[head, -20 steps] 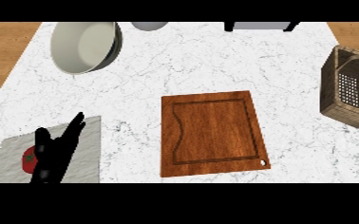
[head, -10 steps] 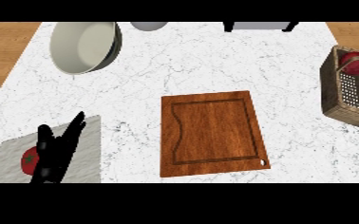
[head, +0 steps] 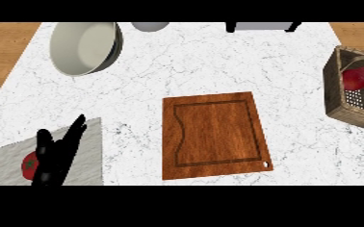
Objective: Pick the pear from the cutting board and place it in the basket
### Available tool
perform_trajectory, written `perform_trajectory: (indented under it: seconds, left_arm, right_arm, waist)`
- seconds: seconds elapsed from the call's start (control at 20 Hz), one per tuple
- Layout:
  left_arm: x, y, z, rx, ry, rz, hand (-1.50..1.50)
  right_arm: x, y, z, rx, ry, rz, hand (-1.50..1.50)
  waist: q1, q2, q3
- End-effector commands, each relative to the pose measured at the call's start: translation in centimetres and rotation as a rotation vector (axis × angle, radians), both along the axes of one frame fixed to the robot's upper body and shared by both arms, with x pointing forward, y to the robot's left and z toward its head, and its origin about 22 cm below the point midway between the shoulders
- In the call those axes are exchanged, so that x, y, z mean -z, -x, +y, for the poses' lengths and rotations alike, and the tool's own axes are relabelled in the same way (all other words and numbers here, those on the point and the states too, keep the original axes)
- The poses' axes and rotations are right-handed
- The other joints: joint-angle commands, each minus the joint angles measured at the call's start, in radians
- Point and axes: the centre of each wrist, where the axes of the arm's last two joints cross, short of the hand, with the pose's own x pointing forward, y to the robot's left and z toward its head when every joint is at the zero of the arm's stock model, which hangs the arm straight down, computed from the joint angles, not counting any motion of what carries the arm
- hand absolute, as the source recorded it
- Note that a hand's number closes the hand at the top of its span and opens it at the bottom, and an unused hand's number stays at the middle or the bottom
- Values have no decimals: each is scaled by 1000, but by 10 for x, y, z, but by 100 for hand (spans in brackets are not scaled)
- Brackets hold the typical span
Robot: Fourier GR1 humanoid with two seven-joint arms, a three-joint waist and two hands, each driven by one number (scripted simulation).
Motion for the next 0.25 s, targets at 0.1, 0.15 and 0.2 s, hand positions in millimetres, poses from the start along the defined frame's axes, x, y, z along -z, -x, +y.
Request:
perform_trajectory:
  seconds: [0.1,0.15,0.2]
  left_arm:
    - [20,1,-9,-16,20,87,0]
    - [24,10,-11,-21,0,96,0]
    - [15,8,-1,-29,24,83,0]
  right_arm:
    - [-27,50,-27,105,-23,-21,-150]
    - [-19,57,-33,106,-28,-40,-150]
    - [-34,77,-39,109,-35,-36,-150]
  waist:
    - [-16,5,-7]
    - [-13,5,-6]
    - [-20,2,-6]
